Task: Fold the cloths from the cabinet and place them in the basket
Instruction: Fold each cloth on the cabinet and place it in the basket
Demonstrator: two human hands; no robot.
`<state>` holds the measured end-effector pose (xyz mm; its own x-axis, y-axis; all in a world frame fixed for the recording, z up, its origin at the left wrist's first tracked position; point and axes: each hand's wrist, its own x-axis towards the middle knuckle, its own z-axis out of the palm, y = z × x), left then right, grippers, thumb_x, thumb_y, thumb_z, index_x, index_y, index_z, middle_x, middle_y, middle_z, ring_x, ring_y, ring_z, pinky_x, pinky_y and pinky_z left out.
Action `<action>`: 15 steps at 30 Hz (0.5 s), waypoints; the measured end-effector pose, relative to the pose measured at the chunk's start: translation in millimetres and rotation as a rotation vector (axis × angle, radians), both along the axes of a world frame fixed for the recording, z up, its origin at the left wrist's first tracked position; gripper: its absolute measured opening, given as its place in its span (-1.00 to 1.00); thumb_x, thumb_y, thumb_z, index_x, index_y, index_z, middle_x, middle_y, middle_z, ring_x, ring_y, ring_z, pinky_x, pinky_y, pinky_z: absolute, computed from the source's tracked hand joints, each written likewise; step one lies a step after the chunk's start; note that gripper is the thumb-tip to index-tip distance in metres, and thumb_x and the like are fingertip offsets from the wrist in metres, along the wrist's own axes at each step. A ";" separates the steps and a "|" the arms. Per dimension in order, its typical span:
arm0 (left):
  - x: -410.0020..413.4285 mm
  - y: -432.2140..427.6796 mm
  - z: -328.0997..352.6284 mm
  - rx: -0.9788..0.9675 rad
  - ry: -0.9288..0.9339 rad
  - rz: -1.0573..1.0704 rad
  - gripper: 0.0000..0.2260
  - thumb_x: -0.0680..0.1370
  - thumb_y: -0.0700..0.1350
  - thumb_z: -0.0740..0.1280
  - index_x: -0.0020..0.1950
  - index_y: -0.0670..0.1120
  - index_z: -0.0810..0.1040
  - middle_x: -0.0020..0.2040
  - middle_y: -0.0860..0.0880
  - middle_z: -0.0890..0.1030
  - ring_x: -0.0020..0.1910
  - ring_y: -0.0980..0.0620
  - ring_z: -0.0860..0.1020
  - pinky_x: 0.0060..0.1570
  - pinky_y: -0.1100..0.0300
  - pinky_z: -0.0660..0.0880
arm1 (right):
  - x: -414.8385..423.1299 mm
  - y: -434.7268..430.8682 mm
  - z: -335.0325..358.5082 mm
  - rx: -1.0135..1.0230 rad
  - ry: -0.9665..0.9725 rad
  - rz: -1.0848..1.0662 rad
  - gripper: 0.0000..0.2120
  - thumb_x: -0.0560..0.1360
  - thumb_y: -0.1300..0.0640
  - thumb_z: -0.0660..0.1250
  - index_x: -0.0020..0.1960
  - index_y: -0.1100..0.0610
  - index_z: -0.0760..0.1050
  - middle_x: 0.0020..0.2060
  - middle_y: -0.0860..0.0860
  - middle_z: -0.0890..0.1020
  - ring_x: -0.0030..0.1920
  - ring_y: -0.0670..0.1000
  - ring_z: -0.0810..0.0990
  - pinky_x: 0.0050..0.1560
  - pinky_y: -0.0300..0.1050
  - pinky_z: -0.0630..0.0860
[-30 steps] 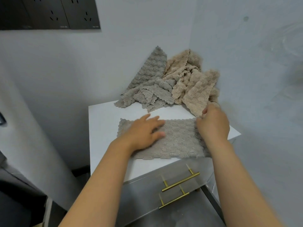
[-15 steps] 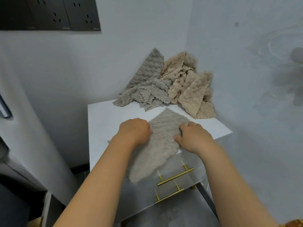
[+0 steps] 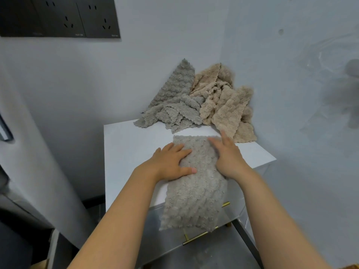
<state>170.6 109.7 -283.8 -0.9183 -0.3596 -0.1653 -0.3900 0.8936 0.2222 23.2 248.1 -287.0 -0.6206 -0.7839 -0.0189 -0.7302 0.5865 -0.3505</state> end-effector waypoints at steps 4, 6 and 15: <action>-8.1 -9.8 -6.6 -0.102 0.263 0.020 -0.54 0.57 0.23 0.14 0.40 0.06 0.38 0.36 -0.02 0.39 0.37 -0.03 0.28 0.35 0.02 0.24 | -12.2 -8.7 -9.0 -0.181 0.008 -0.236 -0.71 0.56 0.07 0.13 0.15 0.22 0.44 0.25 0.17 0.41 0.28 0.23 0.38 0.24 0.10 0.32; -10.8 -12.3 -11.6 -0.089 0.270 0.015 -0.57 0.58 0.19 0.17 0.40 0.05 0.36 0.36 -0.01 0.37 0.37 -0.02 0.27 0.35 0.03 0.24 | -14.6 -13.9 -10.3 -0.184 0.008 -0.262 -0.65 0.55 -0.05 0.15 0.07 0.21 0.50 0.14 0.13 0.47 0.20 0.21 0.43 0.19 0.09 0.36; -19.2 -26.0 -16.8 0.148 0.445 0.140 -0.29 0.51 0.18 0.30 0.54 -0.01 0.08 0.49 -0.05 0.25 0.46 -0.05 0.21 0.43 0.02 0.18 | -11.3 -27.7 -12.9 -0.731 -0.114 -0.368 -0.95 0.45 0.25 0.35 -0.10 0.13 0.54 0.17 0.09 0.41 0.22 0.03 0.36 0.17 -0.25 0.25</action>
